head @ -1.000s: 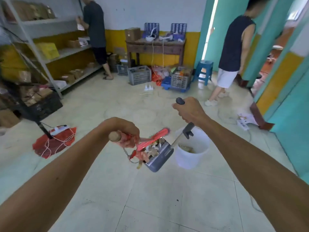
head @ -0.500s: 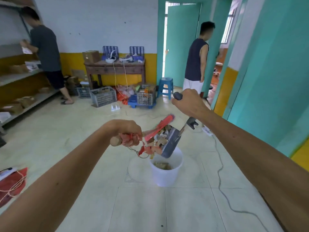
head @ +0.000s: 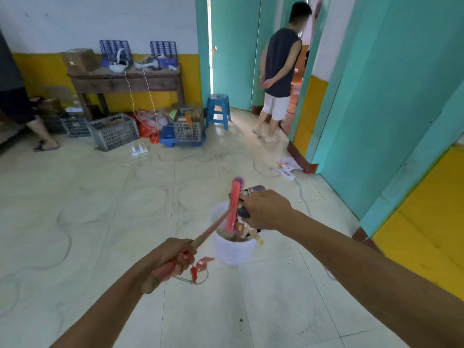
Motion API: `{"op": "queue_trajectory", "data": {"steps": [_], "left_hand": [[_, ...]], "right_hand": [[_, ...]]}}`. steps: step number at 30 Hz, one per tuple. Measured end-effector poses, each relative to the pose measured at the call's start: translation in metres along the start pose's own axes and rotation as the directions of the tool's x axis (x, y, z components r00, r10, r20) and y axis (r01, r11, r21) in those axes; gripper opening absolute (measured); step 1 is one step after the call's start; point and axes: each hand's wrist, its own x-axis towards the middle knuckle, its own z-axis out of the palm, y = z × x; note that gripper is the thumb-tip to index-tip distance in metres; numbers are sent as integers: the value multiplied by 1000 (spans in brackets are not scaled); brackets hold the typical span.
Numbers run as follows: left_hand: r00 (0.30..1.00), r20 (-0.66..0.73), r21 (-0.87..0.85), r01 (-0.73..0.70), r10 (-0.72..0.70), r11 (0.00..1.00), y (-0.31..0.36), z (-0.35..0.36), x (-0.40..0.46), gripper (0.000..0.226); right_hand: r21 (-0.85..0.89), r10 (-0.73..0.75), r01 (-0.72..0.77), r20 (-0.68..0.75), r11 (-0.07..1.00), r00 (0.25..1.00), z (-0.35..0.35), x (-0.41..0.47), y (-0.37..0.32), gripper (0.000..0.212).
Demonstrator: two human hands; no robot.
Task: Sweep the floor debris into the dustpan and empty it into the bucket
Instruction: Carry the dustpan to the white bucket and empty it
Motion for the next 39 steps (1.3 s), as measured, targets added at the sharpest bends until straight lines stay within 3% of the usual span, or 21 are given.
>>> {"op": "queue_trajectory", "data": {"steps": [5, 9, 11, 16, 20, 25, 28, 30, 32, 35, 37, 39], "left_hand": [[997, 51, -258, 65, -54, 964, 2, -44, -18, 16], [993, 98, -404, 105, -71, 909, 3, -72, -33, 21], [990, 123, -449, 123, -76, 885, 1, -80, -38, 20], [992, 115, -411, 91, -48, 907, 1, -81, -49, 15], [995, 88, -385, 77, -46, 920, 4, -67, -53, 13], [997, 67, -325, 65, -46, 943, 11, -58, -54, 12], [996, 58, -294, 78, -64, 953, 14, -59, -58, 16], [994, 61, -311, 102, -87, 945, 14, -59, -63, 19], [994, 73, -339, 100, -80, 935, 16, -59, -67, 16], [995, 48, -295, 100, -90, 950, 18, -51, -70, 10], [998, -1, -191, 69, -70, 979, 18, -40, -69, 18], [998, -49, -145, 42, -50, 988, 21, -26, -68, 21]], "right_hand": [[-61, -228, 239, 144, 969, 963, 41, -24, -25, 40], [-230, -245, 317, 294, 920, 924, 57, -32, -38, 30], [-215, -269, 367, 378, 905, 886, 67, -32, -45, 26], [-233, -293, 388, 357, 892, 887, 72, -25, -58, 15], [-311, -303, 417, 353, 854, 885, 62, -20, -54, 29], [-335, -321, 366, 182, 868, 929, 56, -20, -46, 42], [-356, -325, 400, 252, 844, 911, 47, -20, -40, 51], [-360, -296, 441, 393, 822, 871, 38, -14, -30, 40], [-271, -320, 445, 401, 854, 858, 38, -1, -21, 32], [-334, -339, 490, 420, 805, 842, 31, 10, -29, 34], [-325, -283, 408, 368, 853, 886, 32, 13, -28, 21], [-269, -199, 262, 241, 927, 950, 25, 15, -23, 22]]}}
